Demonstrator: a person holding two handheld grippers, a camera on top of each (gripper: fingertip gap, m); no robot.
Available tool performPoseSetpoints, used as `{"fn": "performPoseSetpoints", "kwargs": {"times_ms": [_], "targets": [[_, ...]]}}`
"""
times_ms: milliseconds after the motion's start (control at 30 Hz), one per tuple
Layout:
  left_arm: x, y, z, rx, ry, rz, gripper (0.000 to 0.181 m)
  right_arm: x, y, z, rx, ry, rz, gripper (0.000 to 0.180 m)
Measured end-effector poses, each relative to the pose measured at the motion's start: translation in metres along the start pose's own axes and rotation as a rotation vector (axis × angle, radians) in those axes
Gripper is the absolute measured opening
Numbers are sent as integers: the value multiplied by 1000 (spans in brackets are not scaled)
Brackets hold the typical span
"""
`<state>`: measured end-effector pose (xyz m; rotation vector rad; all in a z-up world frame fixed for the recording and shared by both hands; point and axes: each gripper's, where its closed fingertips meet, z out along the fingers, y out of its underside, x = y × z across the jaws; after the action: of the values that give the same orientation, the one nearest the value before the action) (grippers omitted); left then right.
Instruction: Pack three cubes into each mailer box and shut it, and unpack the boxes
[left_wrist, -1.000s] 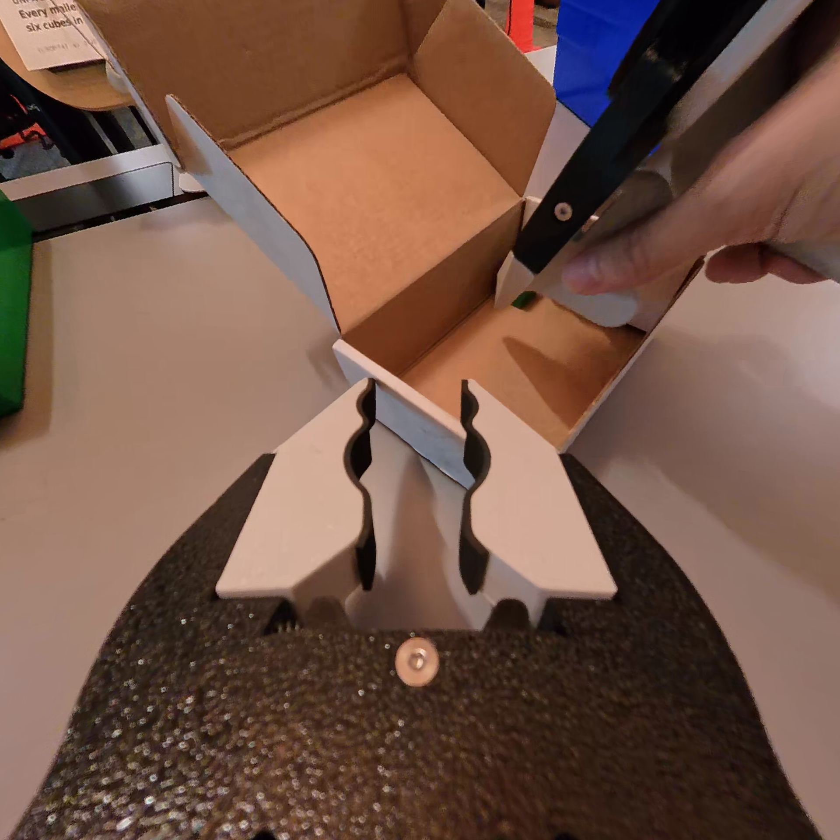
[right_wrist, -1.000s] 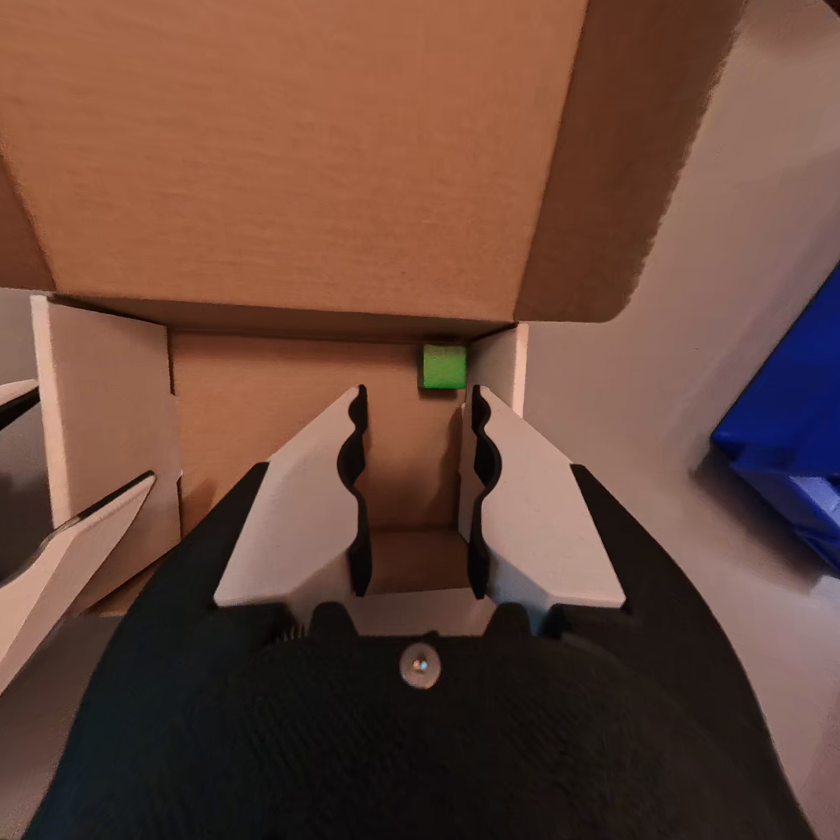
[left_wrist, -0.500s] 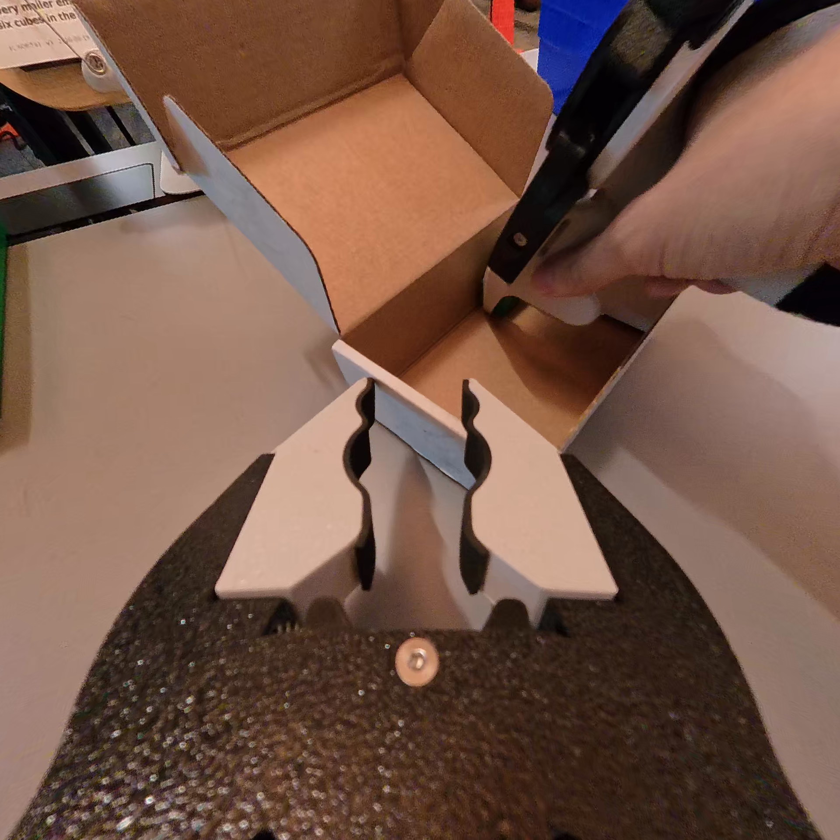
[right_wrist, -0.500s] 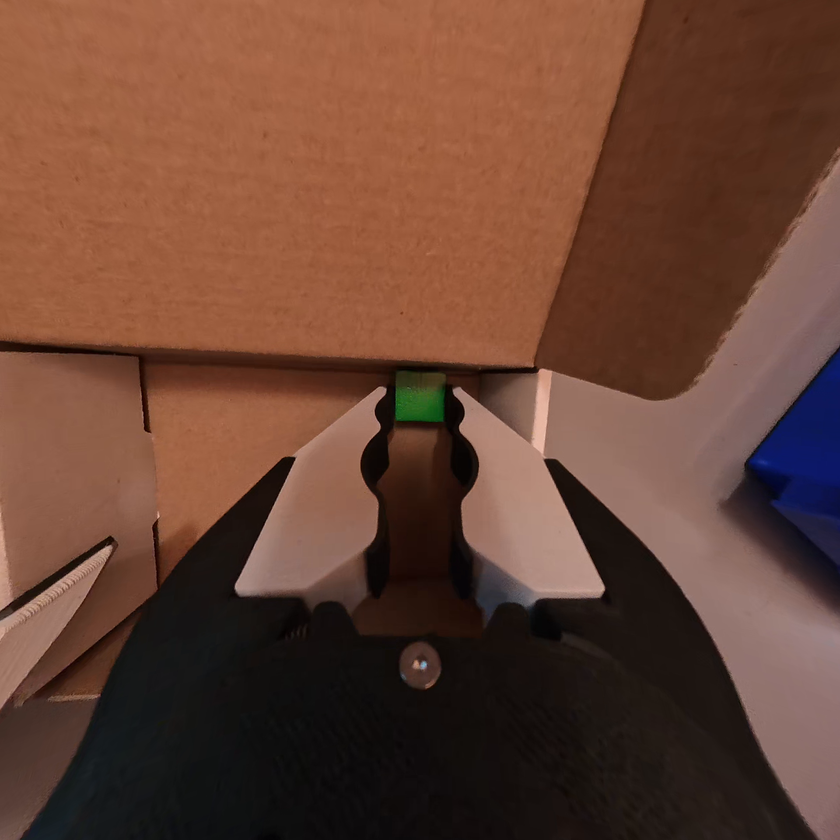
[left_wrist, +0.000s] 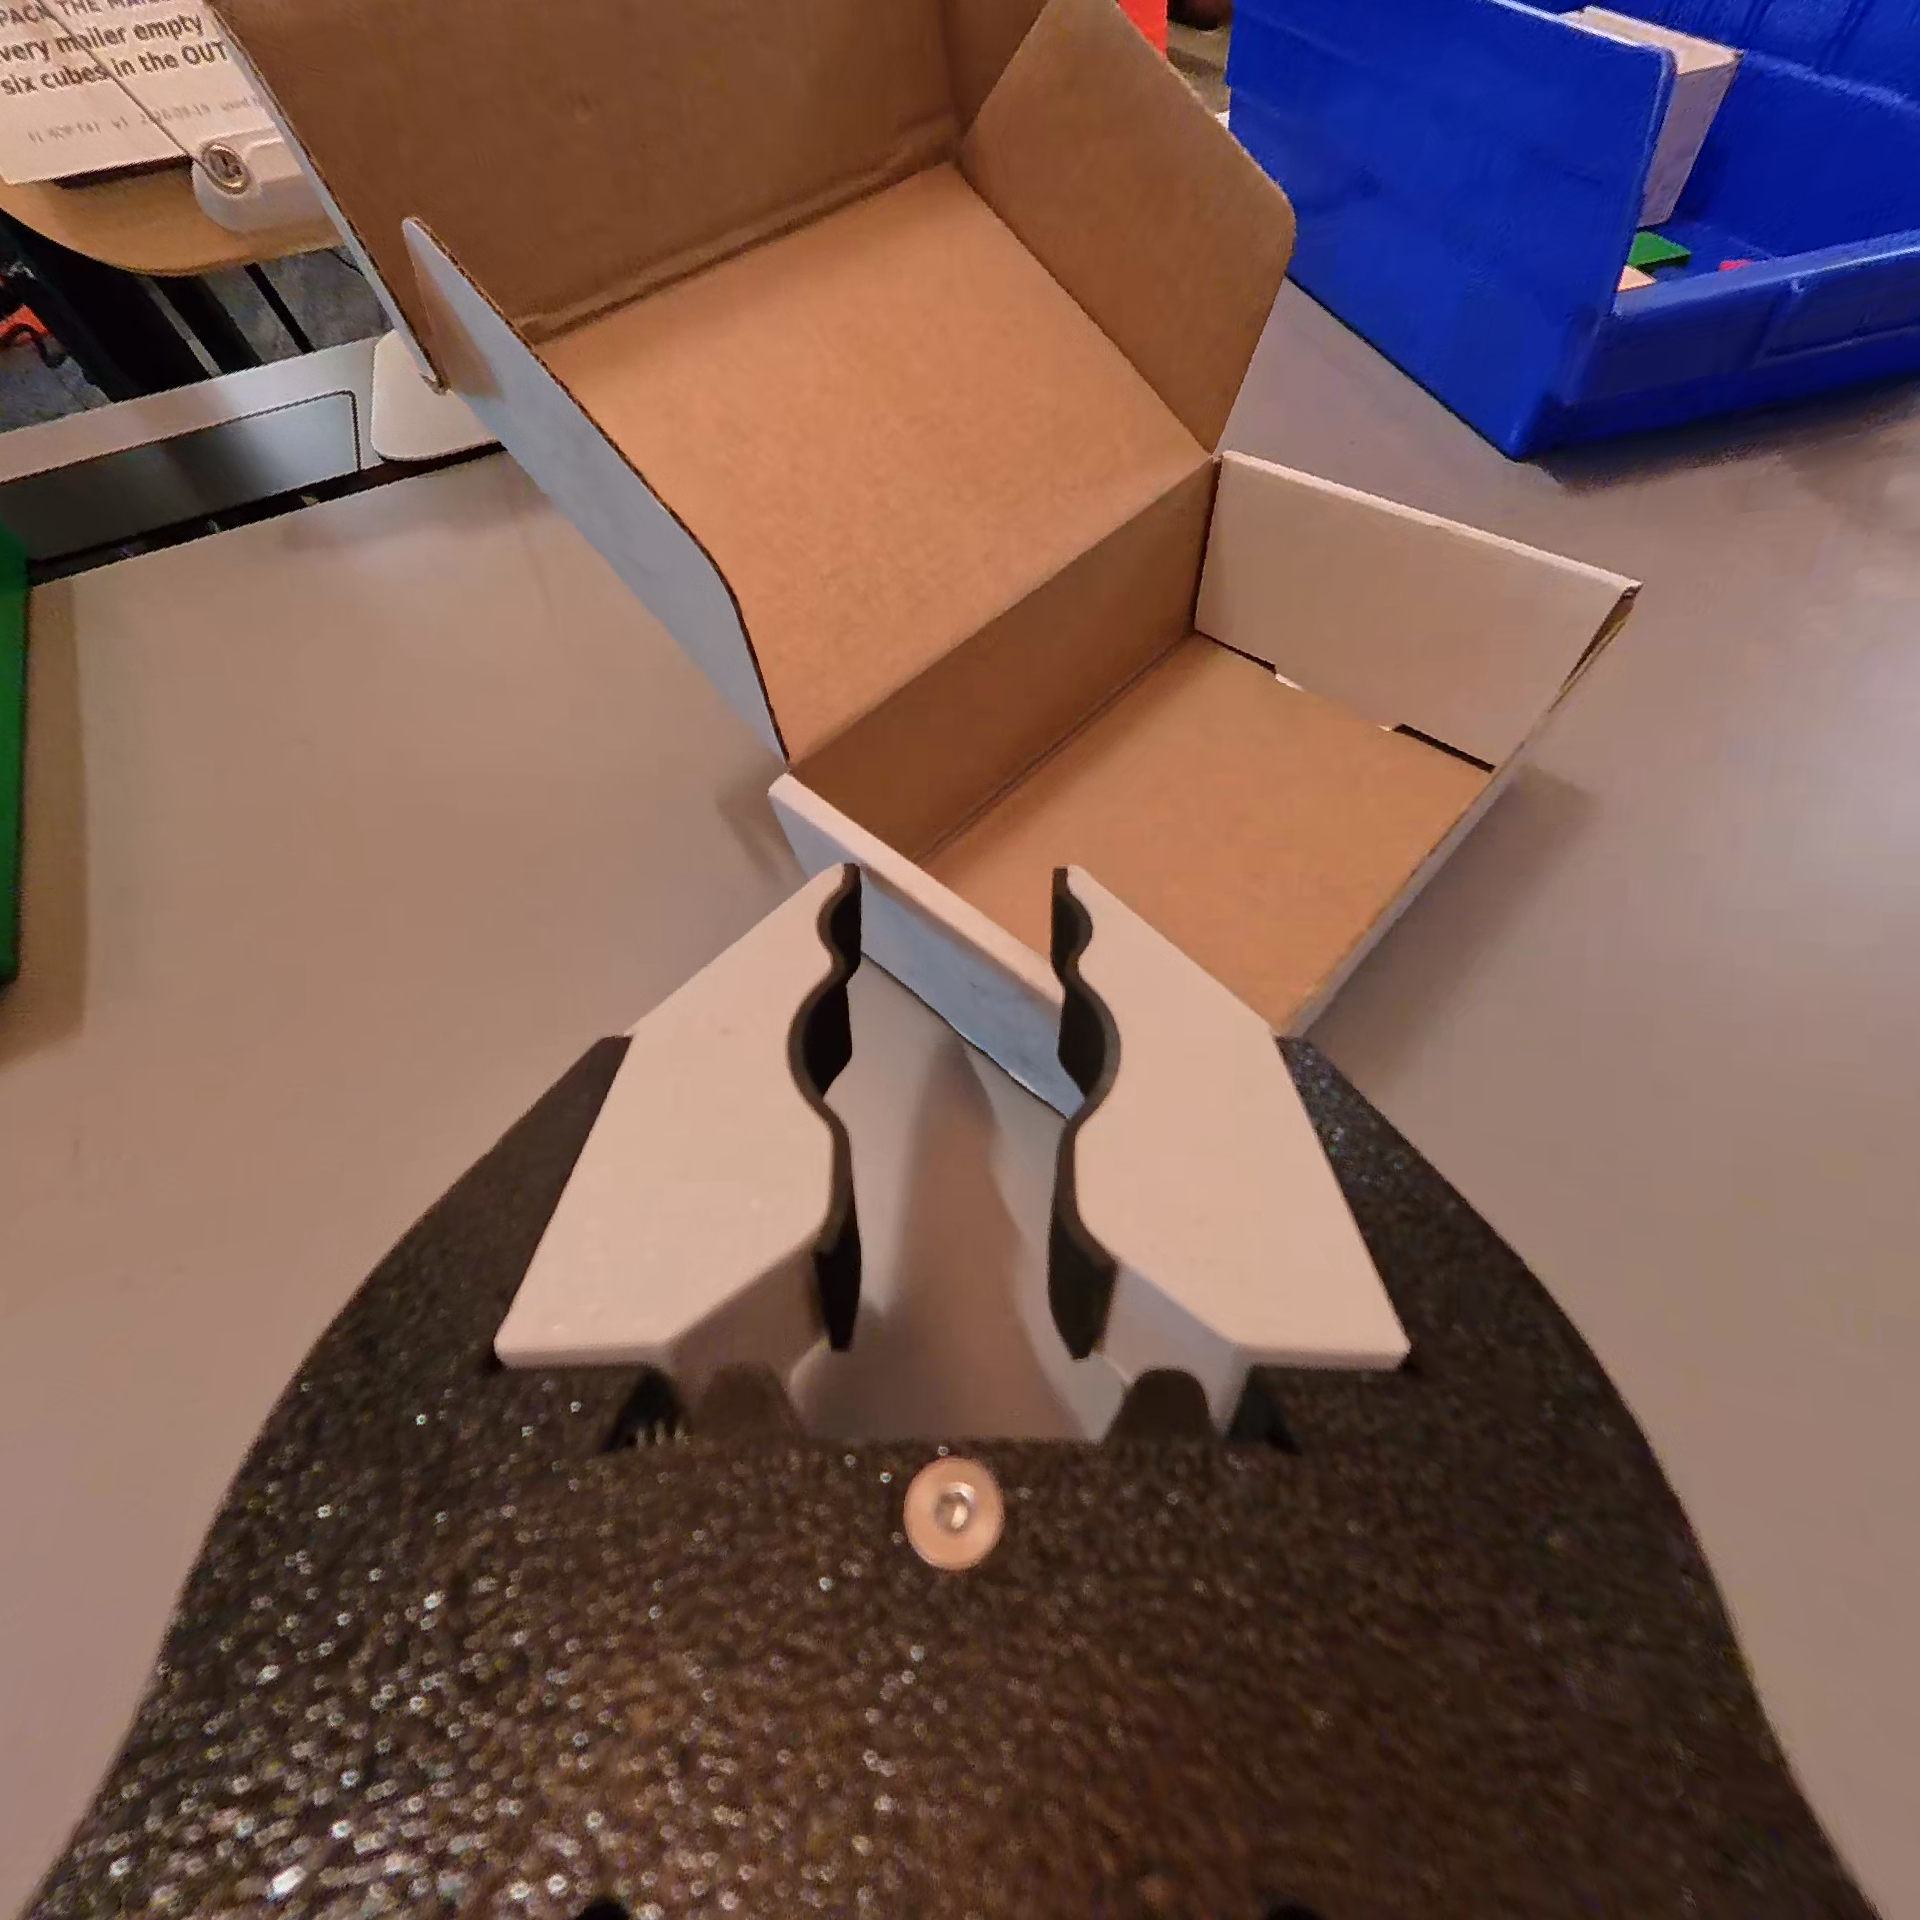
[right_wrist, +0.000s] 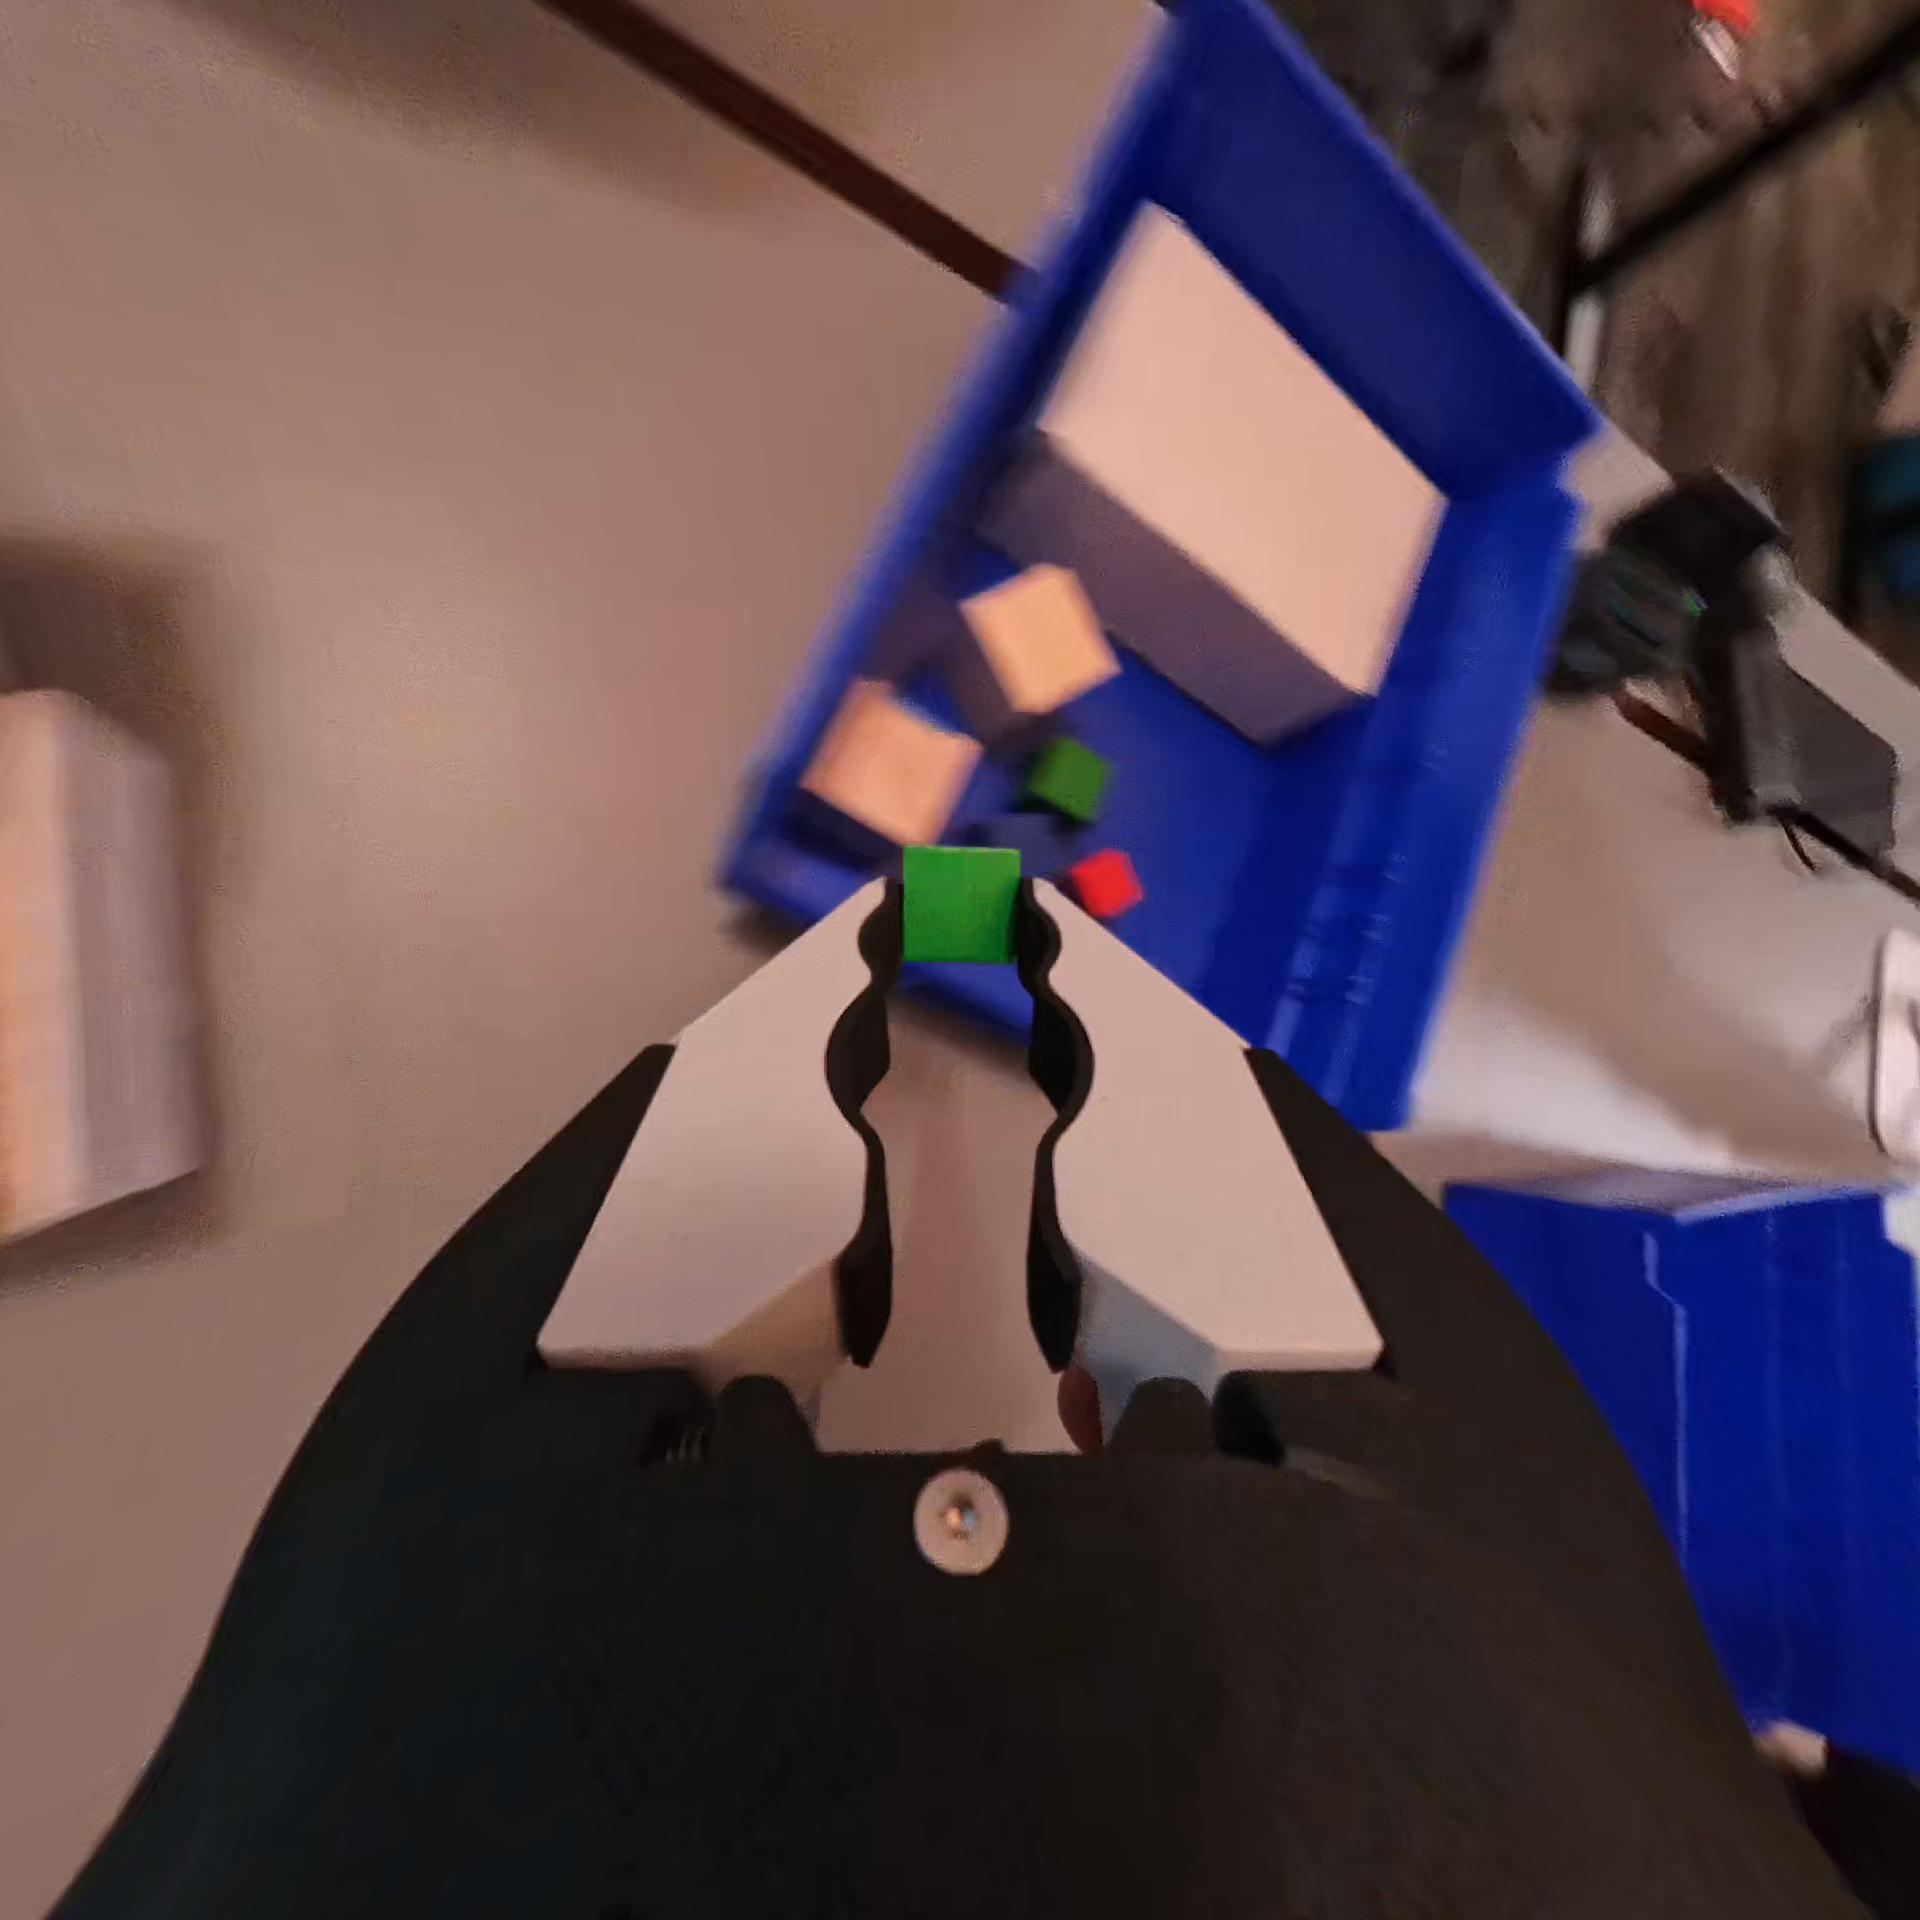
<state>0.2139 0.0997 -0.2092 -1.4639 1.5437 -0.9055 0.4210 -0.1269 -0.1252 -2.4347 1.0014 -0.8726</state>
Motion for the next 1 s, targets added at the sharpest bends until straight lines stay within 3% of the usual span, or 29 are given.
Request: {"fn": "performPoseSetpoints", "kwargs": {"times_ms": [167, 367, 400, 467, 567, 633, 700, 800, 1000], "targets": [[-10, -2, 2, 14, -38, 30, 34, 94, 50, 68, -178, 95, 104, 20], [-18, -5, 6, 19, -55, 81, 33, 97, 70, 107, -252, 32, 78, 21], [-19, -6, 6, 24, -57, 105, 31, 92, 76, 111, -280, -7, 78, 24], [-21, -7, 7, 33, -57, 149, 31, 87, 86, 111, -325, -39, 76, 57], [-27, -9, 6, 40, -26, 161, 36, 84, 74, 86, -223, -14, 81, 68], [-34, -11, 2, 32, 7, 101, 43, 57, 45, 56, -31, -68, 126, 65], [-42, -20, -3, 31, 39, 17, 43, -2, 9, 16, 199, -278, 126, 54], [-55, -47, -1, 22, 44, -24, 37, -84, -40, -38, 479, -574, 169, 50], [-85, -81, 27, -47, -124, -42, 36, -139, -69, -10, 423, -577, 168, 51]]}}
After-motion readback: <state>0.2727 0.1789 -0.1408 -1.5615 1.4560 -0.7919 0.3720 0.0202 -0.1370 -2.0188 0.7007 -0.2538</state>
